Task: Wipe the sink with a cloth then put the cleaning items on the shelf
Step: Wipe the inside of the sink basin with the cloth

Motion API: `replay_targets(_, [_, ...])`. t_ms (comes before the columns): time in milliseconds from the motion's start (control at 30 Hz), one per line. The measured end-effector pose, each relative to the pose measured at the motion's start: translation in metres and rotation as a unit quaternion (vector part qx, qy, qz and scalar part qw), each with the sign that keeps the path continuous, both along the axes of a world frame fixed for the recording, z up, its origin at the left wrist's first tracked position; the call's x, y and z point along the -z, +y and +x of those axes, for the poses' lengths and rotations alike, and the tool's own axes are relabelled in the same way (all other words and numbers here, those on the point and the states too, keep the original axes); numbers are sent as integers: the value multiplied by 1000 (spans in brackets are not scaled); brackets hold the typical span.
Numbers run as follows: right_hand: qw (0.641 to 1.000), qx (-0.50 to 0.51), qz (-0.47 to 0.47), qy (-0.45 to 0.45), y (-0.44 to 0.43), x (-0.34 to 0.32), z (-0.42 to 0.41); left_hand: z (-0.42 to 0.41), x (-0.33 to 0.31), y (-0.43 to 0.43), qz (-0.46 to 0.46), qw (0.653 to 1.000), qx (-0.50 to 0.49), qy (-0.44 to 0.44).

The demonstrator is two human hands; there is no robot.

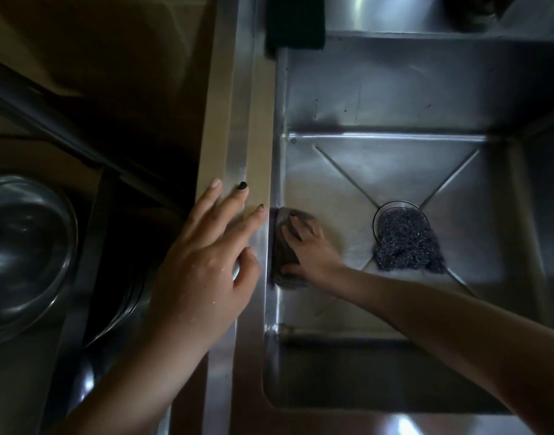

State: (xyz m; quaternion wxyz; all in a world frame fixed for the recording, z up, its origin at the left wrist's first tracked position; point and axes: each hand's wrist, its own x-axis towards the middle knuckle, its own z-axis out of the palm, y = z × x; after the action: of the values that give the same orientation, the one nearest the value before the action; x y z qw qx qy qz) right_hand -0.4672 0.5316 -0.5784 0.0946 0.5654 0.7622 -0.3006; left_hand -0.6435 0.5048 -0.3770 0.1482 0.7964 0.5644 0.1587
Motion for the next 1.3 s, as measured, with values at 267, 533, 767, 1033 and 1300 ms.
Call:
replay_targets(267, [997,-53,-42,38,-64,-9,-4,0,0,-1,-5,1000,-5,12])
replay_targets(533, [991,-127,-8,-33,-89,-16,-16,0,3,-1,-1,1000,-10,7])
replay_targets(767, [996,-73,5,-52,-47,-9,-3,-1,3,-2,5,1000,-10,-4])
replay_targets(1033, [999,-8,12,-30,-8,-9,0,-1,3,-2,19,1000,-9,-13])
replay_targets(1300, [989,-136,-27,-57,-79,-1,-5,0,4,-2,21,1000,-11,-6])
